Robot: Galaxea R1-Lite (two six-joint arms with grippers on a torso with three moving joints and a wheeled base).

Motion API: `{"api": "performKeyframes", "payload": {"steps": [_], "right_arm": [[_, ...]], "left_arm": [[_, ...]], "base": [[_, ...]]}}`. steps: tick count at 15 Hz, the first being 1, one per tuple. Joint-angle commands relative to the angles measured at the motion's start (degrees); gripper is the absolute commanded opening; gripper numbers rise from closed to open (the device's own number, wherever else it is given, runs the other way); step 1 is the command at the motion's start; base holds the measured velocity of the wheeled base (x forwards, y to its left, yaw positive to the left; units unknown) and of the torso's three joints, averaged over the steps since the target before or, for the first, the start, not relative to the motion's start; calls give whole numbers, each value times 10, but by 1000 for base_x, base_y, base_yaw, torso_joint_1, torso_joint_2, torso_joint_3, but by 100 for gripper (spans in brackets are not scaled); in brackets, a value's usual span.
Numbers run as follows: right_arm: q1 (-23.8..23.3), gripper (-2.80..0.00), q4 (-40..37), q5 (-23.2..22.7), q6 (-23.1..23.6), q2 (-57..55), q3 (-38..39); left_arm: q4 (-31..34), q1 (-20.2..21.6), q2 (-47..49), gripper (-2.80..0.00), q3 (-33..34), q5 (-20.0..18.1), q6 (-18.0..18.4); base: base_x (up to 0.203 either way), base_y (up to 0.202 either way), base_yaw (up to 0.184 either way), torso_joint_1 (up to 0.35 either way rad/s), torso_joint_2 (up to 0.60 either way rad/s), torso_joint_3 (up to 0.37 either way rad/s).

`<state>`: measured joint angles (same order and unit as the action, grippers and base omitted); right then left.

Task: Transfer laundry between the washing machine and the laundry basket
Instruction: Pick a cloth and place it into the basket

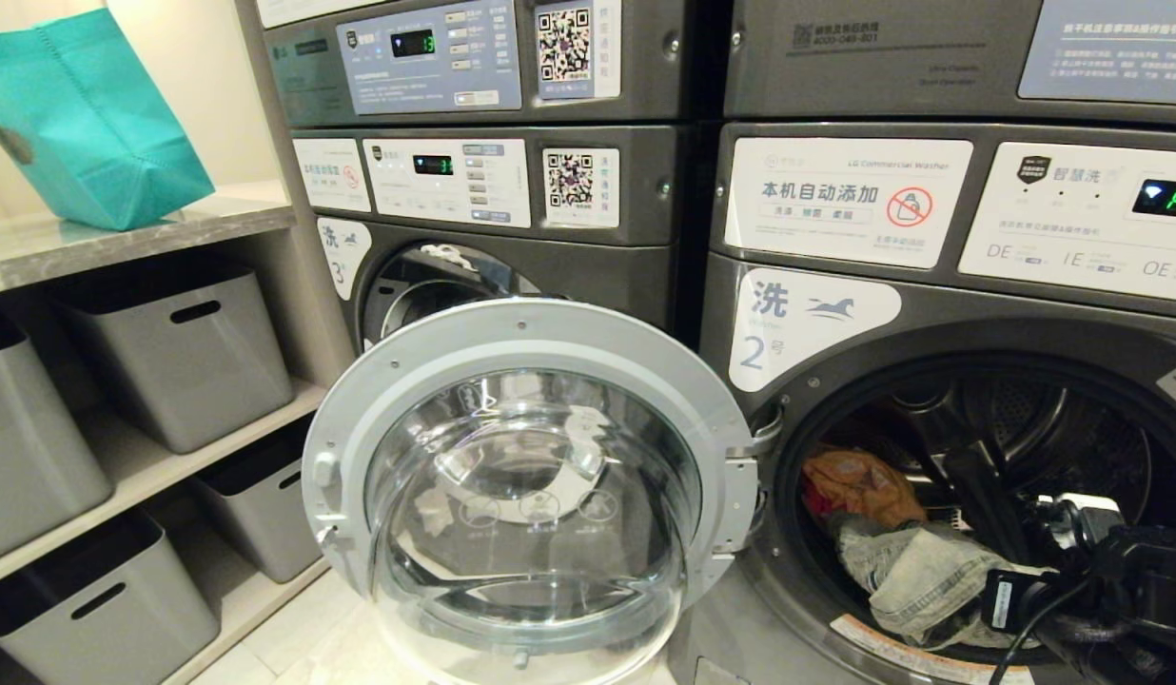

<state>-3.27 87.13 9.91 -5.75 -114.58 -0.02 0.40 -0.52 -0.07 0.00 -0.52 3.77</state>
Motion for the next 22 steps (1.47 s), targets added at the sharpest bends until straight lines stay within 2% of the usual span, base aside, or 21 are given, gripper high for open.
{"api": "performKeyframes", "payload": {"steps": [1,3,5,9,14,16,18,22], "right_arm": [[0,-280,5,-16,22,58,0],[1,-280,5,-49,64,98,1],[1,-280,5,-84,85,131,1],[1,-280,5,-92,104,202,-3],[1,-280,3,-101,127,261,-86],[1,-280,-58,-102,134,303,-123],[1,-280,-154,-104,136,359,-155],[1,-280,-380,-105,136,499,-191]], "left_arm": [[0,0,1,-280,0,0,0],[-1,0,1,-280,0,0,0],[-1,0,1,-280,0,0,-1],[-1,0,1,-280,0,0,0],[-1,0,1,-280,0,0,1],[-1,0,1,-280,0,-1,1],[-1,0,1,-280,0,-1,2],[-1,0,1,-280,0,0,0]], "base": [[0,0,0,0,0,0],[0,0,0,0,0,0],[0,0,0,0,0,0],[0,0,0,0,0,0],[0,0,0,0,0,0],[0,0,0,0,0,0],[0,0,0,0,0,0],[0,0,0,0,0,0]]}}
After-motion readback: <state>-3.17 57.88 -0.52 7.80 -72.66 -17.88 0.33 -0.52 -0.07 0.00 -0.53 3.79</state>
